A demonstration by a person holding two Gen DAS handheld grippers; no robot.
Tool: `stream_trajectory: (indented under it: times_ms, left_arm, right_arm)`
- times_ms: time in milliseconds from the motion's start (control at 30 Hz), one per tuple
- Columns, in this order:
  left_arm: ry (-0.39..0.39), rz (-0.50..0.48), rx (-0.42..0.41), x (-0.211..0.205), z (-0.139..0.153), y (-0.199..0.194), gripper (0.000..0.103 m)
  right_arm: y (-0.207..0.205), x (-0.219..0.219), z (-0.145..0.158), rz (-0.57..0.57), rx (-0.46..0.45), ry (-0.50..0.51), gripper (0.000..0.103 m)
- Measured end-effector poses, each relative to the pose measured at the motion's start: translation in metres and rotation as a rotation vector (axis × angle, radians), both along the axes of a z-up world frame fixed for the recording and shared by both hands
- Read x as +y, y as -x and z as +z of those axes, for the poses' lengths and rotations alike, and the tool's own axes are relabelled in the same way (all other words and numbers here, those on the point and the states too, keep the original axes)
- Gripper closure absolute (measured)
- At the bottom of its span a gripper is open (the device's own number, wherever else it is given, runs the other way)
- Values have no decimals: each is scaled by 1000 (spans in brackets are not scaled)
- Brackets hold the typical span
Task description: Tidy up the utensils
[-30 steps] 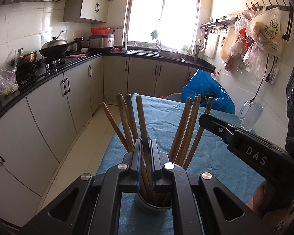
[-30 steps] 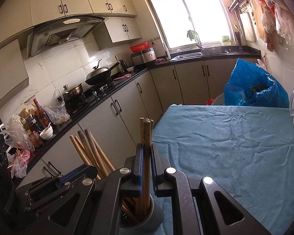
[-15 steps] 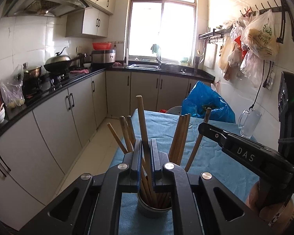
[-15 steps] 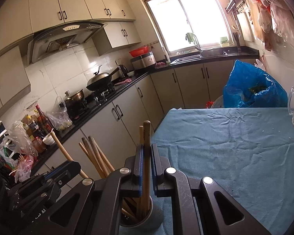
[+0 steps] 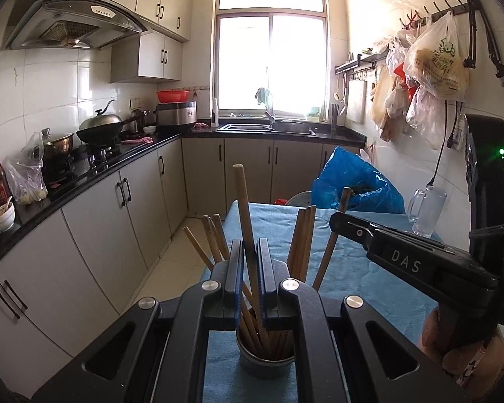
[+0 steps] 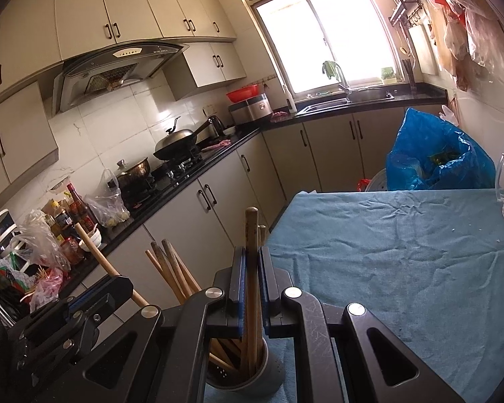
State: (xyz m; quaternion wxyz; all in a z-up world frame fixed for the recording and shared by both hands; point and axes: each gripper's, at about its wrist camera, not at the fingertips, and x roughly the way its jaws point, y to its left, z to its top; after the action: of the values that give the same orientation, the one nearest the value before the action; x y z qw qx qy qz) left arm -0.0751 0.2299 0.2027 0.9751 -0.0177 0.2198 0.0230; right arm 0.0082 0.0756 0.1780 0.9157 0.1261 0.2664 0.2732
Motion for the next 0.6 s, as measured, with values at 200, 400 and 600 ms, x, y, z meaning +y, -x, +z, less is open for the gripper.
stream_trajectory:
  times_ms: [200, 400, 600]
  left_arm:
    - [7, -5, 8, -2, -2, -1, 96]
    - [18, -9, 30, -1, -8, -7, 96]
    - [37, -10, 62, 3, -17, -15, 96]
  right_arm:
    - [-1, 0, 1, 9, -2, -7, 95]
    - [-2, 4, 0, 18, 1, -10, 95]
    - [-5, 7, -2, 28, 6, -11, 95]
